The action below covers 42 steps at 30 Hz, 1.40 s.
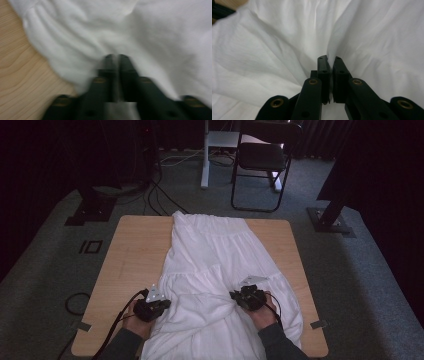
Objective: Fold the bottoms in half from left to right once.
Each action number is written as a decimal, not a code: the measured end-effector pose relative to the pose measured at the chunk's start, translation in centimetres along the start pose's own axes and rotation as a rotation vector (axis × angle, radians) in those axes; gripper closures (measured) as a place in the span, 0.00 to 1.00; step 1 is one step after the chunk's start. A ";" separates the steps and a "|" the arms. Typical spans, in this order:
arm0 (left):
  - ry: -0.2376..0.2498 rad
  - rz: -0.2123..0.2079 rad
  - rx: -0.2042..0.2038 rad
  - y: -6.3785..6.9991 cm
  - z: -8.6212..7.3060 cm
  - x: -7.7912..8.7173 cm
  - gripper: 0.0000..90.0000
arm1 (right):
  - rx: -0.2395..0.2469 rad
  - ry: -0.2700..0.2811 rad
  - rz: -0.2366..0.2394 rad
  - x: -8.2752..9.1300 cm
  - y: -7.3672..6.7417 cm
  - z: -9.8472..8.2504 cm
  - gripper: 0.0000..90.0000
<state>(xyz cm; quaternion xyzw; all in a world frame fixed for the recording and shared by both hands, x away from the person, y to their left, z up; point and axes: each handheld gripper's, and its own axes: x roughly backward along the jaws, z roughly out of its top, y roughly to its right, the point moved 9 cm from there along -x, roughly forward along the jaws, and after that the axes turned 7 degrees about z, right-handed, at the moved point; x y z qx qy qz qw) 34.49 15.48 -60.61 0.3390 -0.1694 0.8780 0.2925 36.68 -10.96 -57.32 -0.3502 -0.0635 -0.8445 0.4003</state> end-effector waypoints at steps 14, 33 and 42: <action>0.178 0.022 0.011 0.2 4.0 3.4 0.86 | 0.033 0.402 -0.281 15.8 4.2 4.2 0.97; 0.026 -0.107 -0.024 6.2 3.6 -4.7 0.53 | -0.226 -0.044 -0.355 9.3 14.3 -11.0 0.95; -0.021 0.013 -0.053 2.7 4.4 -5.2 0.94 | -0.215 -0.059 -0.303 7.3 14.3 -9.2 0.94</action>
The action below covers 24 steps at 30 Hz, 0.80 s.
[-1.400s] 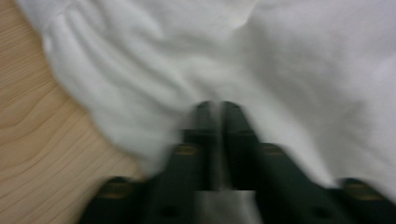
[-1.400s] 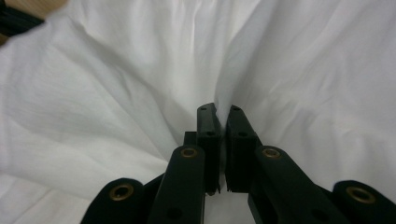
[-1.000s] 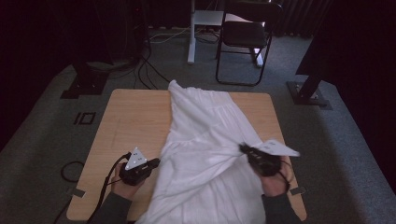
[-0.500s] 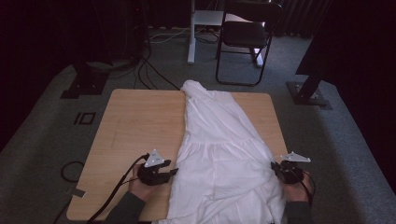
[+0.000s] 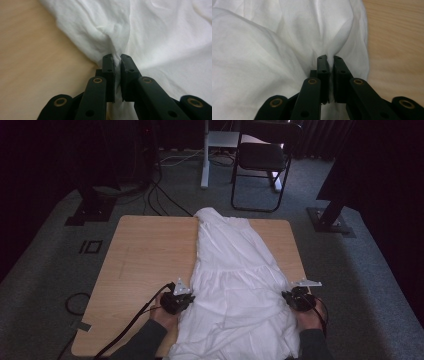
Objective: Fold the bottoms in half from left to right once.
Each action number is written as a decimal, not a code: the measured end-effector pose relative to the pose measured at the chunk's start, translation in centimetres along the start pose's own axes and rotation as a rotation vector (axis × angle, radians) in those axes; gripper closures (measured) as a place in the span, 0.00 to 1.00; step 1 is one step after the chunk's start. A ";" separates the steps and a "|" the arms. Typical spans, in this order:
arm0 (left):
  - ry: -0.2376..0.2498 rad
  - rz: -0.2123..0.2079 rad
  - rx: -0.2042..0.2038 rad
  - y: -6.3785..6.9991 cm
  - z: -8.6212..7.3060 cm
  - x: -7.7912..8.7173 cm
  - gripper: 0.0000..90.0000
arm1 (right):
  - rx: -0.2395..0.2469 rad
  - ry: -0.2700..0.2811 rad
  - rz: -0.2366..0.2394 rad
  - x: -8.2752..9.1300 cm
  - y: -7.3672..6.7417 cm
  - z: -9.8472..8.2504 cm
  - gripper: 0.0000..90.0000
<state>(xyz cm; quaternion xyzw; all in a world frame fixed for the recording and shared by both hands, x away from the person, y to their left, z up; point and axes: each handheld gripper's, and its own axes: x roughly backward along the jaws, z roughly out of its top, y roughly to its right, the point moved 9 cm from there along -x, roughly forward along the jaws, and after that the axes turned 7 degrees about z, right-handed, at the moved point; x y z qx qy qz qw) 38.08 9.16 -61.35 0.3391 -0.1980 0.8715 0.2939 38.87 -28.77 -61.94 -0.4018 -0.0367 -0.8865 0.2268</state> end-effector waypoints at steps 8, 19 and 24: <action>-0.042 0.216 0.055 -7.7 0.6 -0.6 0.94 | 0.068 -0.011 0.021 -3.0 -2.0 3.2 0.94; -0.017 0.225 0.172 -11.5 1.8 -2.2 0.81 | 0.014 -0.027 -0.037 -7.1 -0.2 8.3 0.83; 0.036 0.197 0.140 -10.6 1.7 0.9 0.69 | 0.015 0.036 -0.059 -5.1 -1.3 9.6 0.61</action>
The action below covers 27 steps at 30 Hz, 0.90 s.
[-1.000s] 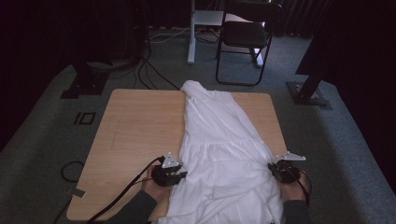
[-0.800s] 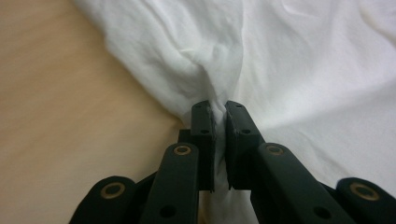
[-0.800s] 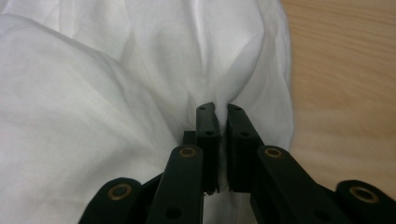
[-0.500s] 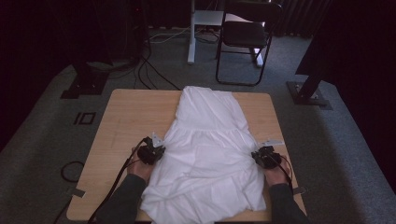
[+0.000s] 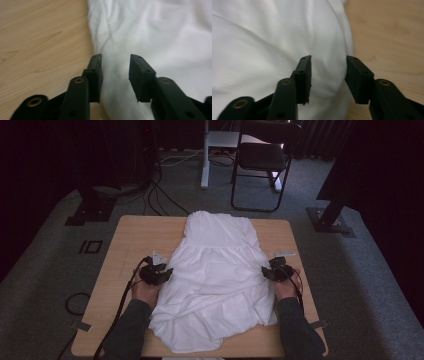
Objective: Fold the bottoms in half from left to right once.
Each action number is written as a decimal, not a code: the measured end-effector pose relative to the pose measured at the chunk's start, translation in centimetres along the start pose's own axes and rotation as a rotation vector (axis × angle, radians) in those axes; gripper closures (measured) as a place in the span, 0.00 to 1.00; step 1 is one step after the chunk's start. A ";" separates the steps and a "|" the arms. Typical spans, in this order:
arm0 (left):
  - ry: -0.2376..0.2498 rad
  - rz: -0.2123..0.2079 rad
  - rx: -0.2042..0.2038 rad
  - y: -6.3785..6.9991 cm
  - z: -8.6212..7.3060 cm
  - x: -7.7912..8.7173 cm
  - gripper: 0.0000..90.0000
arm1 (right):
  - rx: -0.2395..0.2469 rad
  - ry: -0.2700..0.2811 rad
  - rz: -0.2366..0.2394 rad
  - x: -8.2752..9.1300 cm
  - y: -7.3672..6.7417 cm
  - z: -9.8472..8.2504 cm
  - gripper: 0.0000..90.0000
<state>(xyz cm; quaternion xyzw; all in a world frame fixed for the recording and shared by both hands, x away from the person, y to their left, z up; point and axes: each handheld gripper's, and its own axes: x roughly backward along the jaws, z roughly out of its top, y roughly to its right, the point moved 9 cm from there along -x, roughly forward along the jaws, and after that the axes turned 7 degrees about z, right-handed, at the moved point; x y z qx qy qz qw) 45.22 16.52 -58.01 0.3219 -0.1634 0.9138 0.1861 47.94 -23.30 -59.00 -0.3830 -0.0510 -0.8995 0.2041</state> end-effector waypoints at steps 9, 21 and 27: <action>0.023 -0.057 0.007 1.0 -3.9 4.9 0.62 | 0.146 0.025 0.202 -0.6 -6.4 2.8 0.47; 0.033 -0.171 0.099 2.4 -8.3 9.5 0.59 | 0.155 -0.036 0.313 -1.1 -7.8 0.1 0.95; 0.019 -0.151 0.063 3.3 -9.8 10.6 0.58 | 0.186 0.057 0.304 4.5 -6.9 -2.9 0.97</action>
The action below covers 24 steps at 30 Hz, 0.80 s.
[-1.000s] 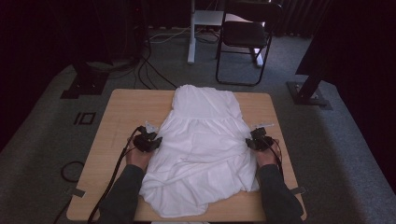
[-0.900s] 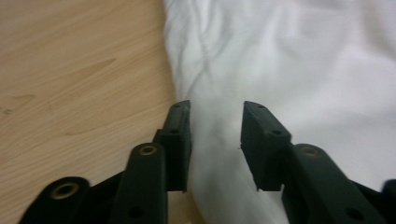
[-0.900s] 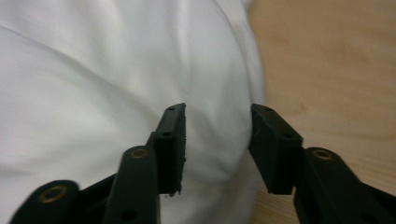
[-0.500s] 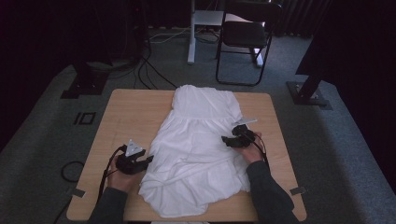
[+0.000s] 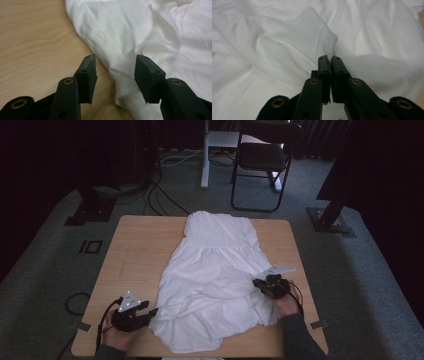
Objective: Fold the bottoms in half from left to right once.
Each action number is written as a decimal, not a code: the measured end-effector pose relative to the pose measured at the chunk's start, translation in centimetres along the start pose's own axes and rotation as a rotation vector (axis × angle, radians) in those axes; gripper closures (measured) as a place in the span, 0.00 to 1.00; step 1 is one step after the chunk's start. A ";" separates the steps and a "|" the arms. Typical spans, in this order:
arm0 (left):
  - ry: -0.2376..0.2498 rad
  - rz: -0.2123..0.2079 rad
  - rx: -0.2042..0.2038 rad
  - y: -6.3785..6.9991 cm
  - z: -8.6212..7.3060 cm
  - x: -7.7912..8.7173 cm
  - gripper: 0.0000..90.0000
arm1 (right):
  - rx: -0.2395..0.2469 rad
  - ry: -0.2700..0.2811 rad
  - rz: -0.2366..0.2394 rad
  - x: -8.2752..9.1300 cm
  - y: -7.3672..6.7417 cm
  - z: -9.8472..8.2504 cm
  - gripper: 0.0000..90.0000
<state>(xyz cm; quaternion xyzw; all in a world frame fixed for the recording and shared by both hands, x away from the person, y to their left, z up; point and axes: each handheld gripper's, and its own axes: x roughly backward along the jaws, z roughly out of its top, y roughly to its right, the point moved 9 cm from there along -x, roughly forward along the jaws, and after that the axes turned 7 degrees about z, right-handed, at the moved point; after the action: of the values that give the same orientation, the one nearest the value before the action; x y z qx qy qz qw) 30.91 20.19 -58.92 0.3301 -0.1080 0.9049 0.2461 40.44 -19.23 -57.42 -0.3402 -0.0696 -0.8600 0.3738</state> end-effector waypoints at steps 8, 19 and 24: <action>-0.014 -0.013 -0.004 0.7 -0.9 0.3 0.56 | -0.094 0.003 -0.082 5.0 1.4 -6.6 0.96; -0.041 -0.076 -0.039 2.6 -1.7 0.1 0.51 | -0.130 0.078 -0.089 6.3 -3.2 -8.1 0.49; -0.103 -0.066 -0.069 3.4 -2.6 -1.0 0.50 | -0.129 -0.014 -0.089 5.0 -3.4 -9.8 0.50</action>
<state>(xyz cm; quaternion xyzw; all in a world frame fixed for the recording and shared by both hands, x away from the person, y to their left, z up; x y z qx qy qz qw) 28.39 17.84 -61.59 0.3710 -0.1408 0.8737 0.2812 30.46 -23.50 -61.16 -0.3661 -0.0316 -0.8761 0.3121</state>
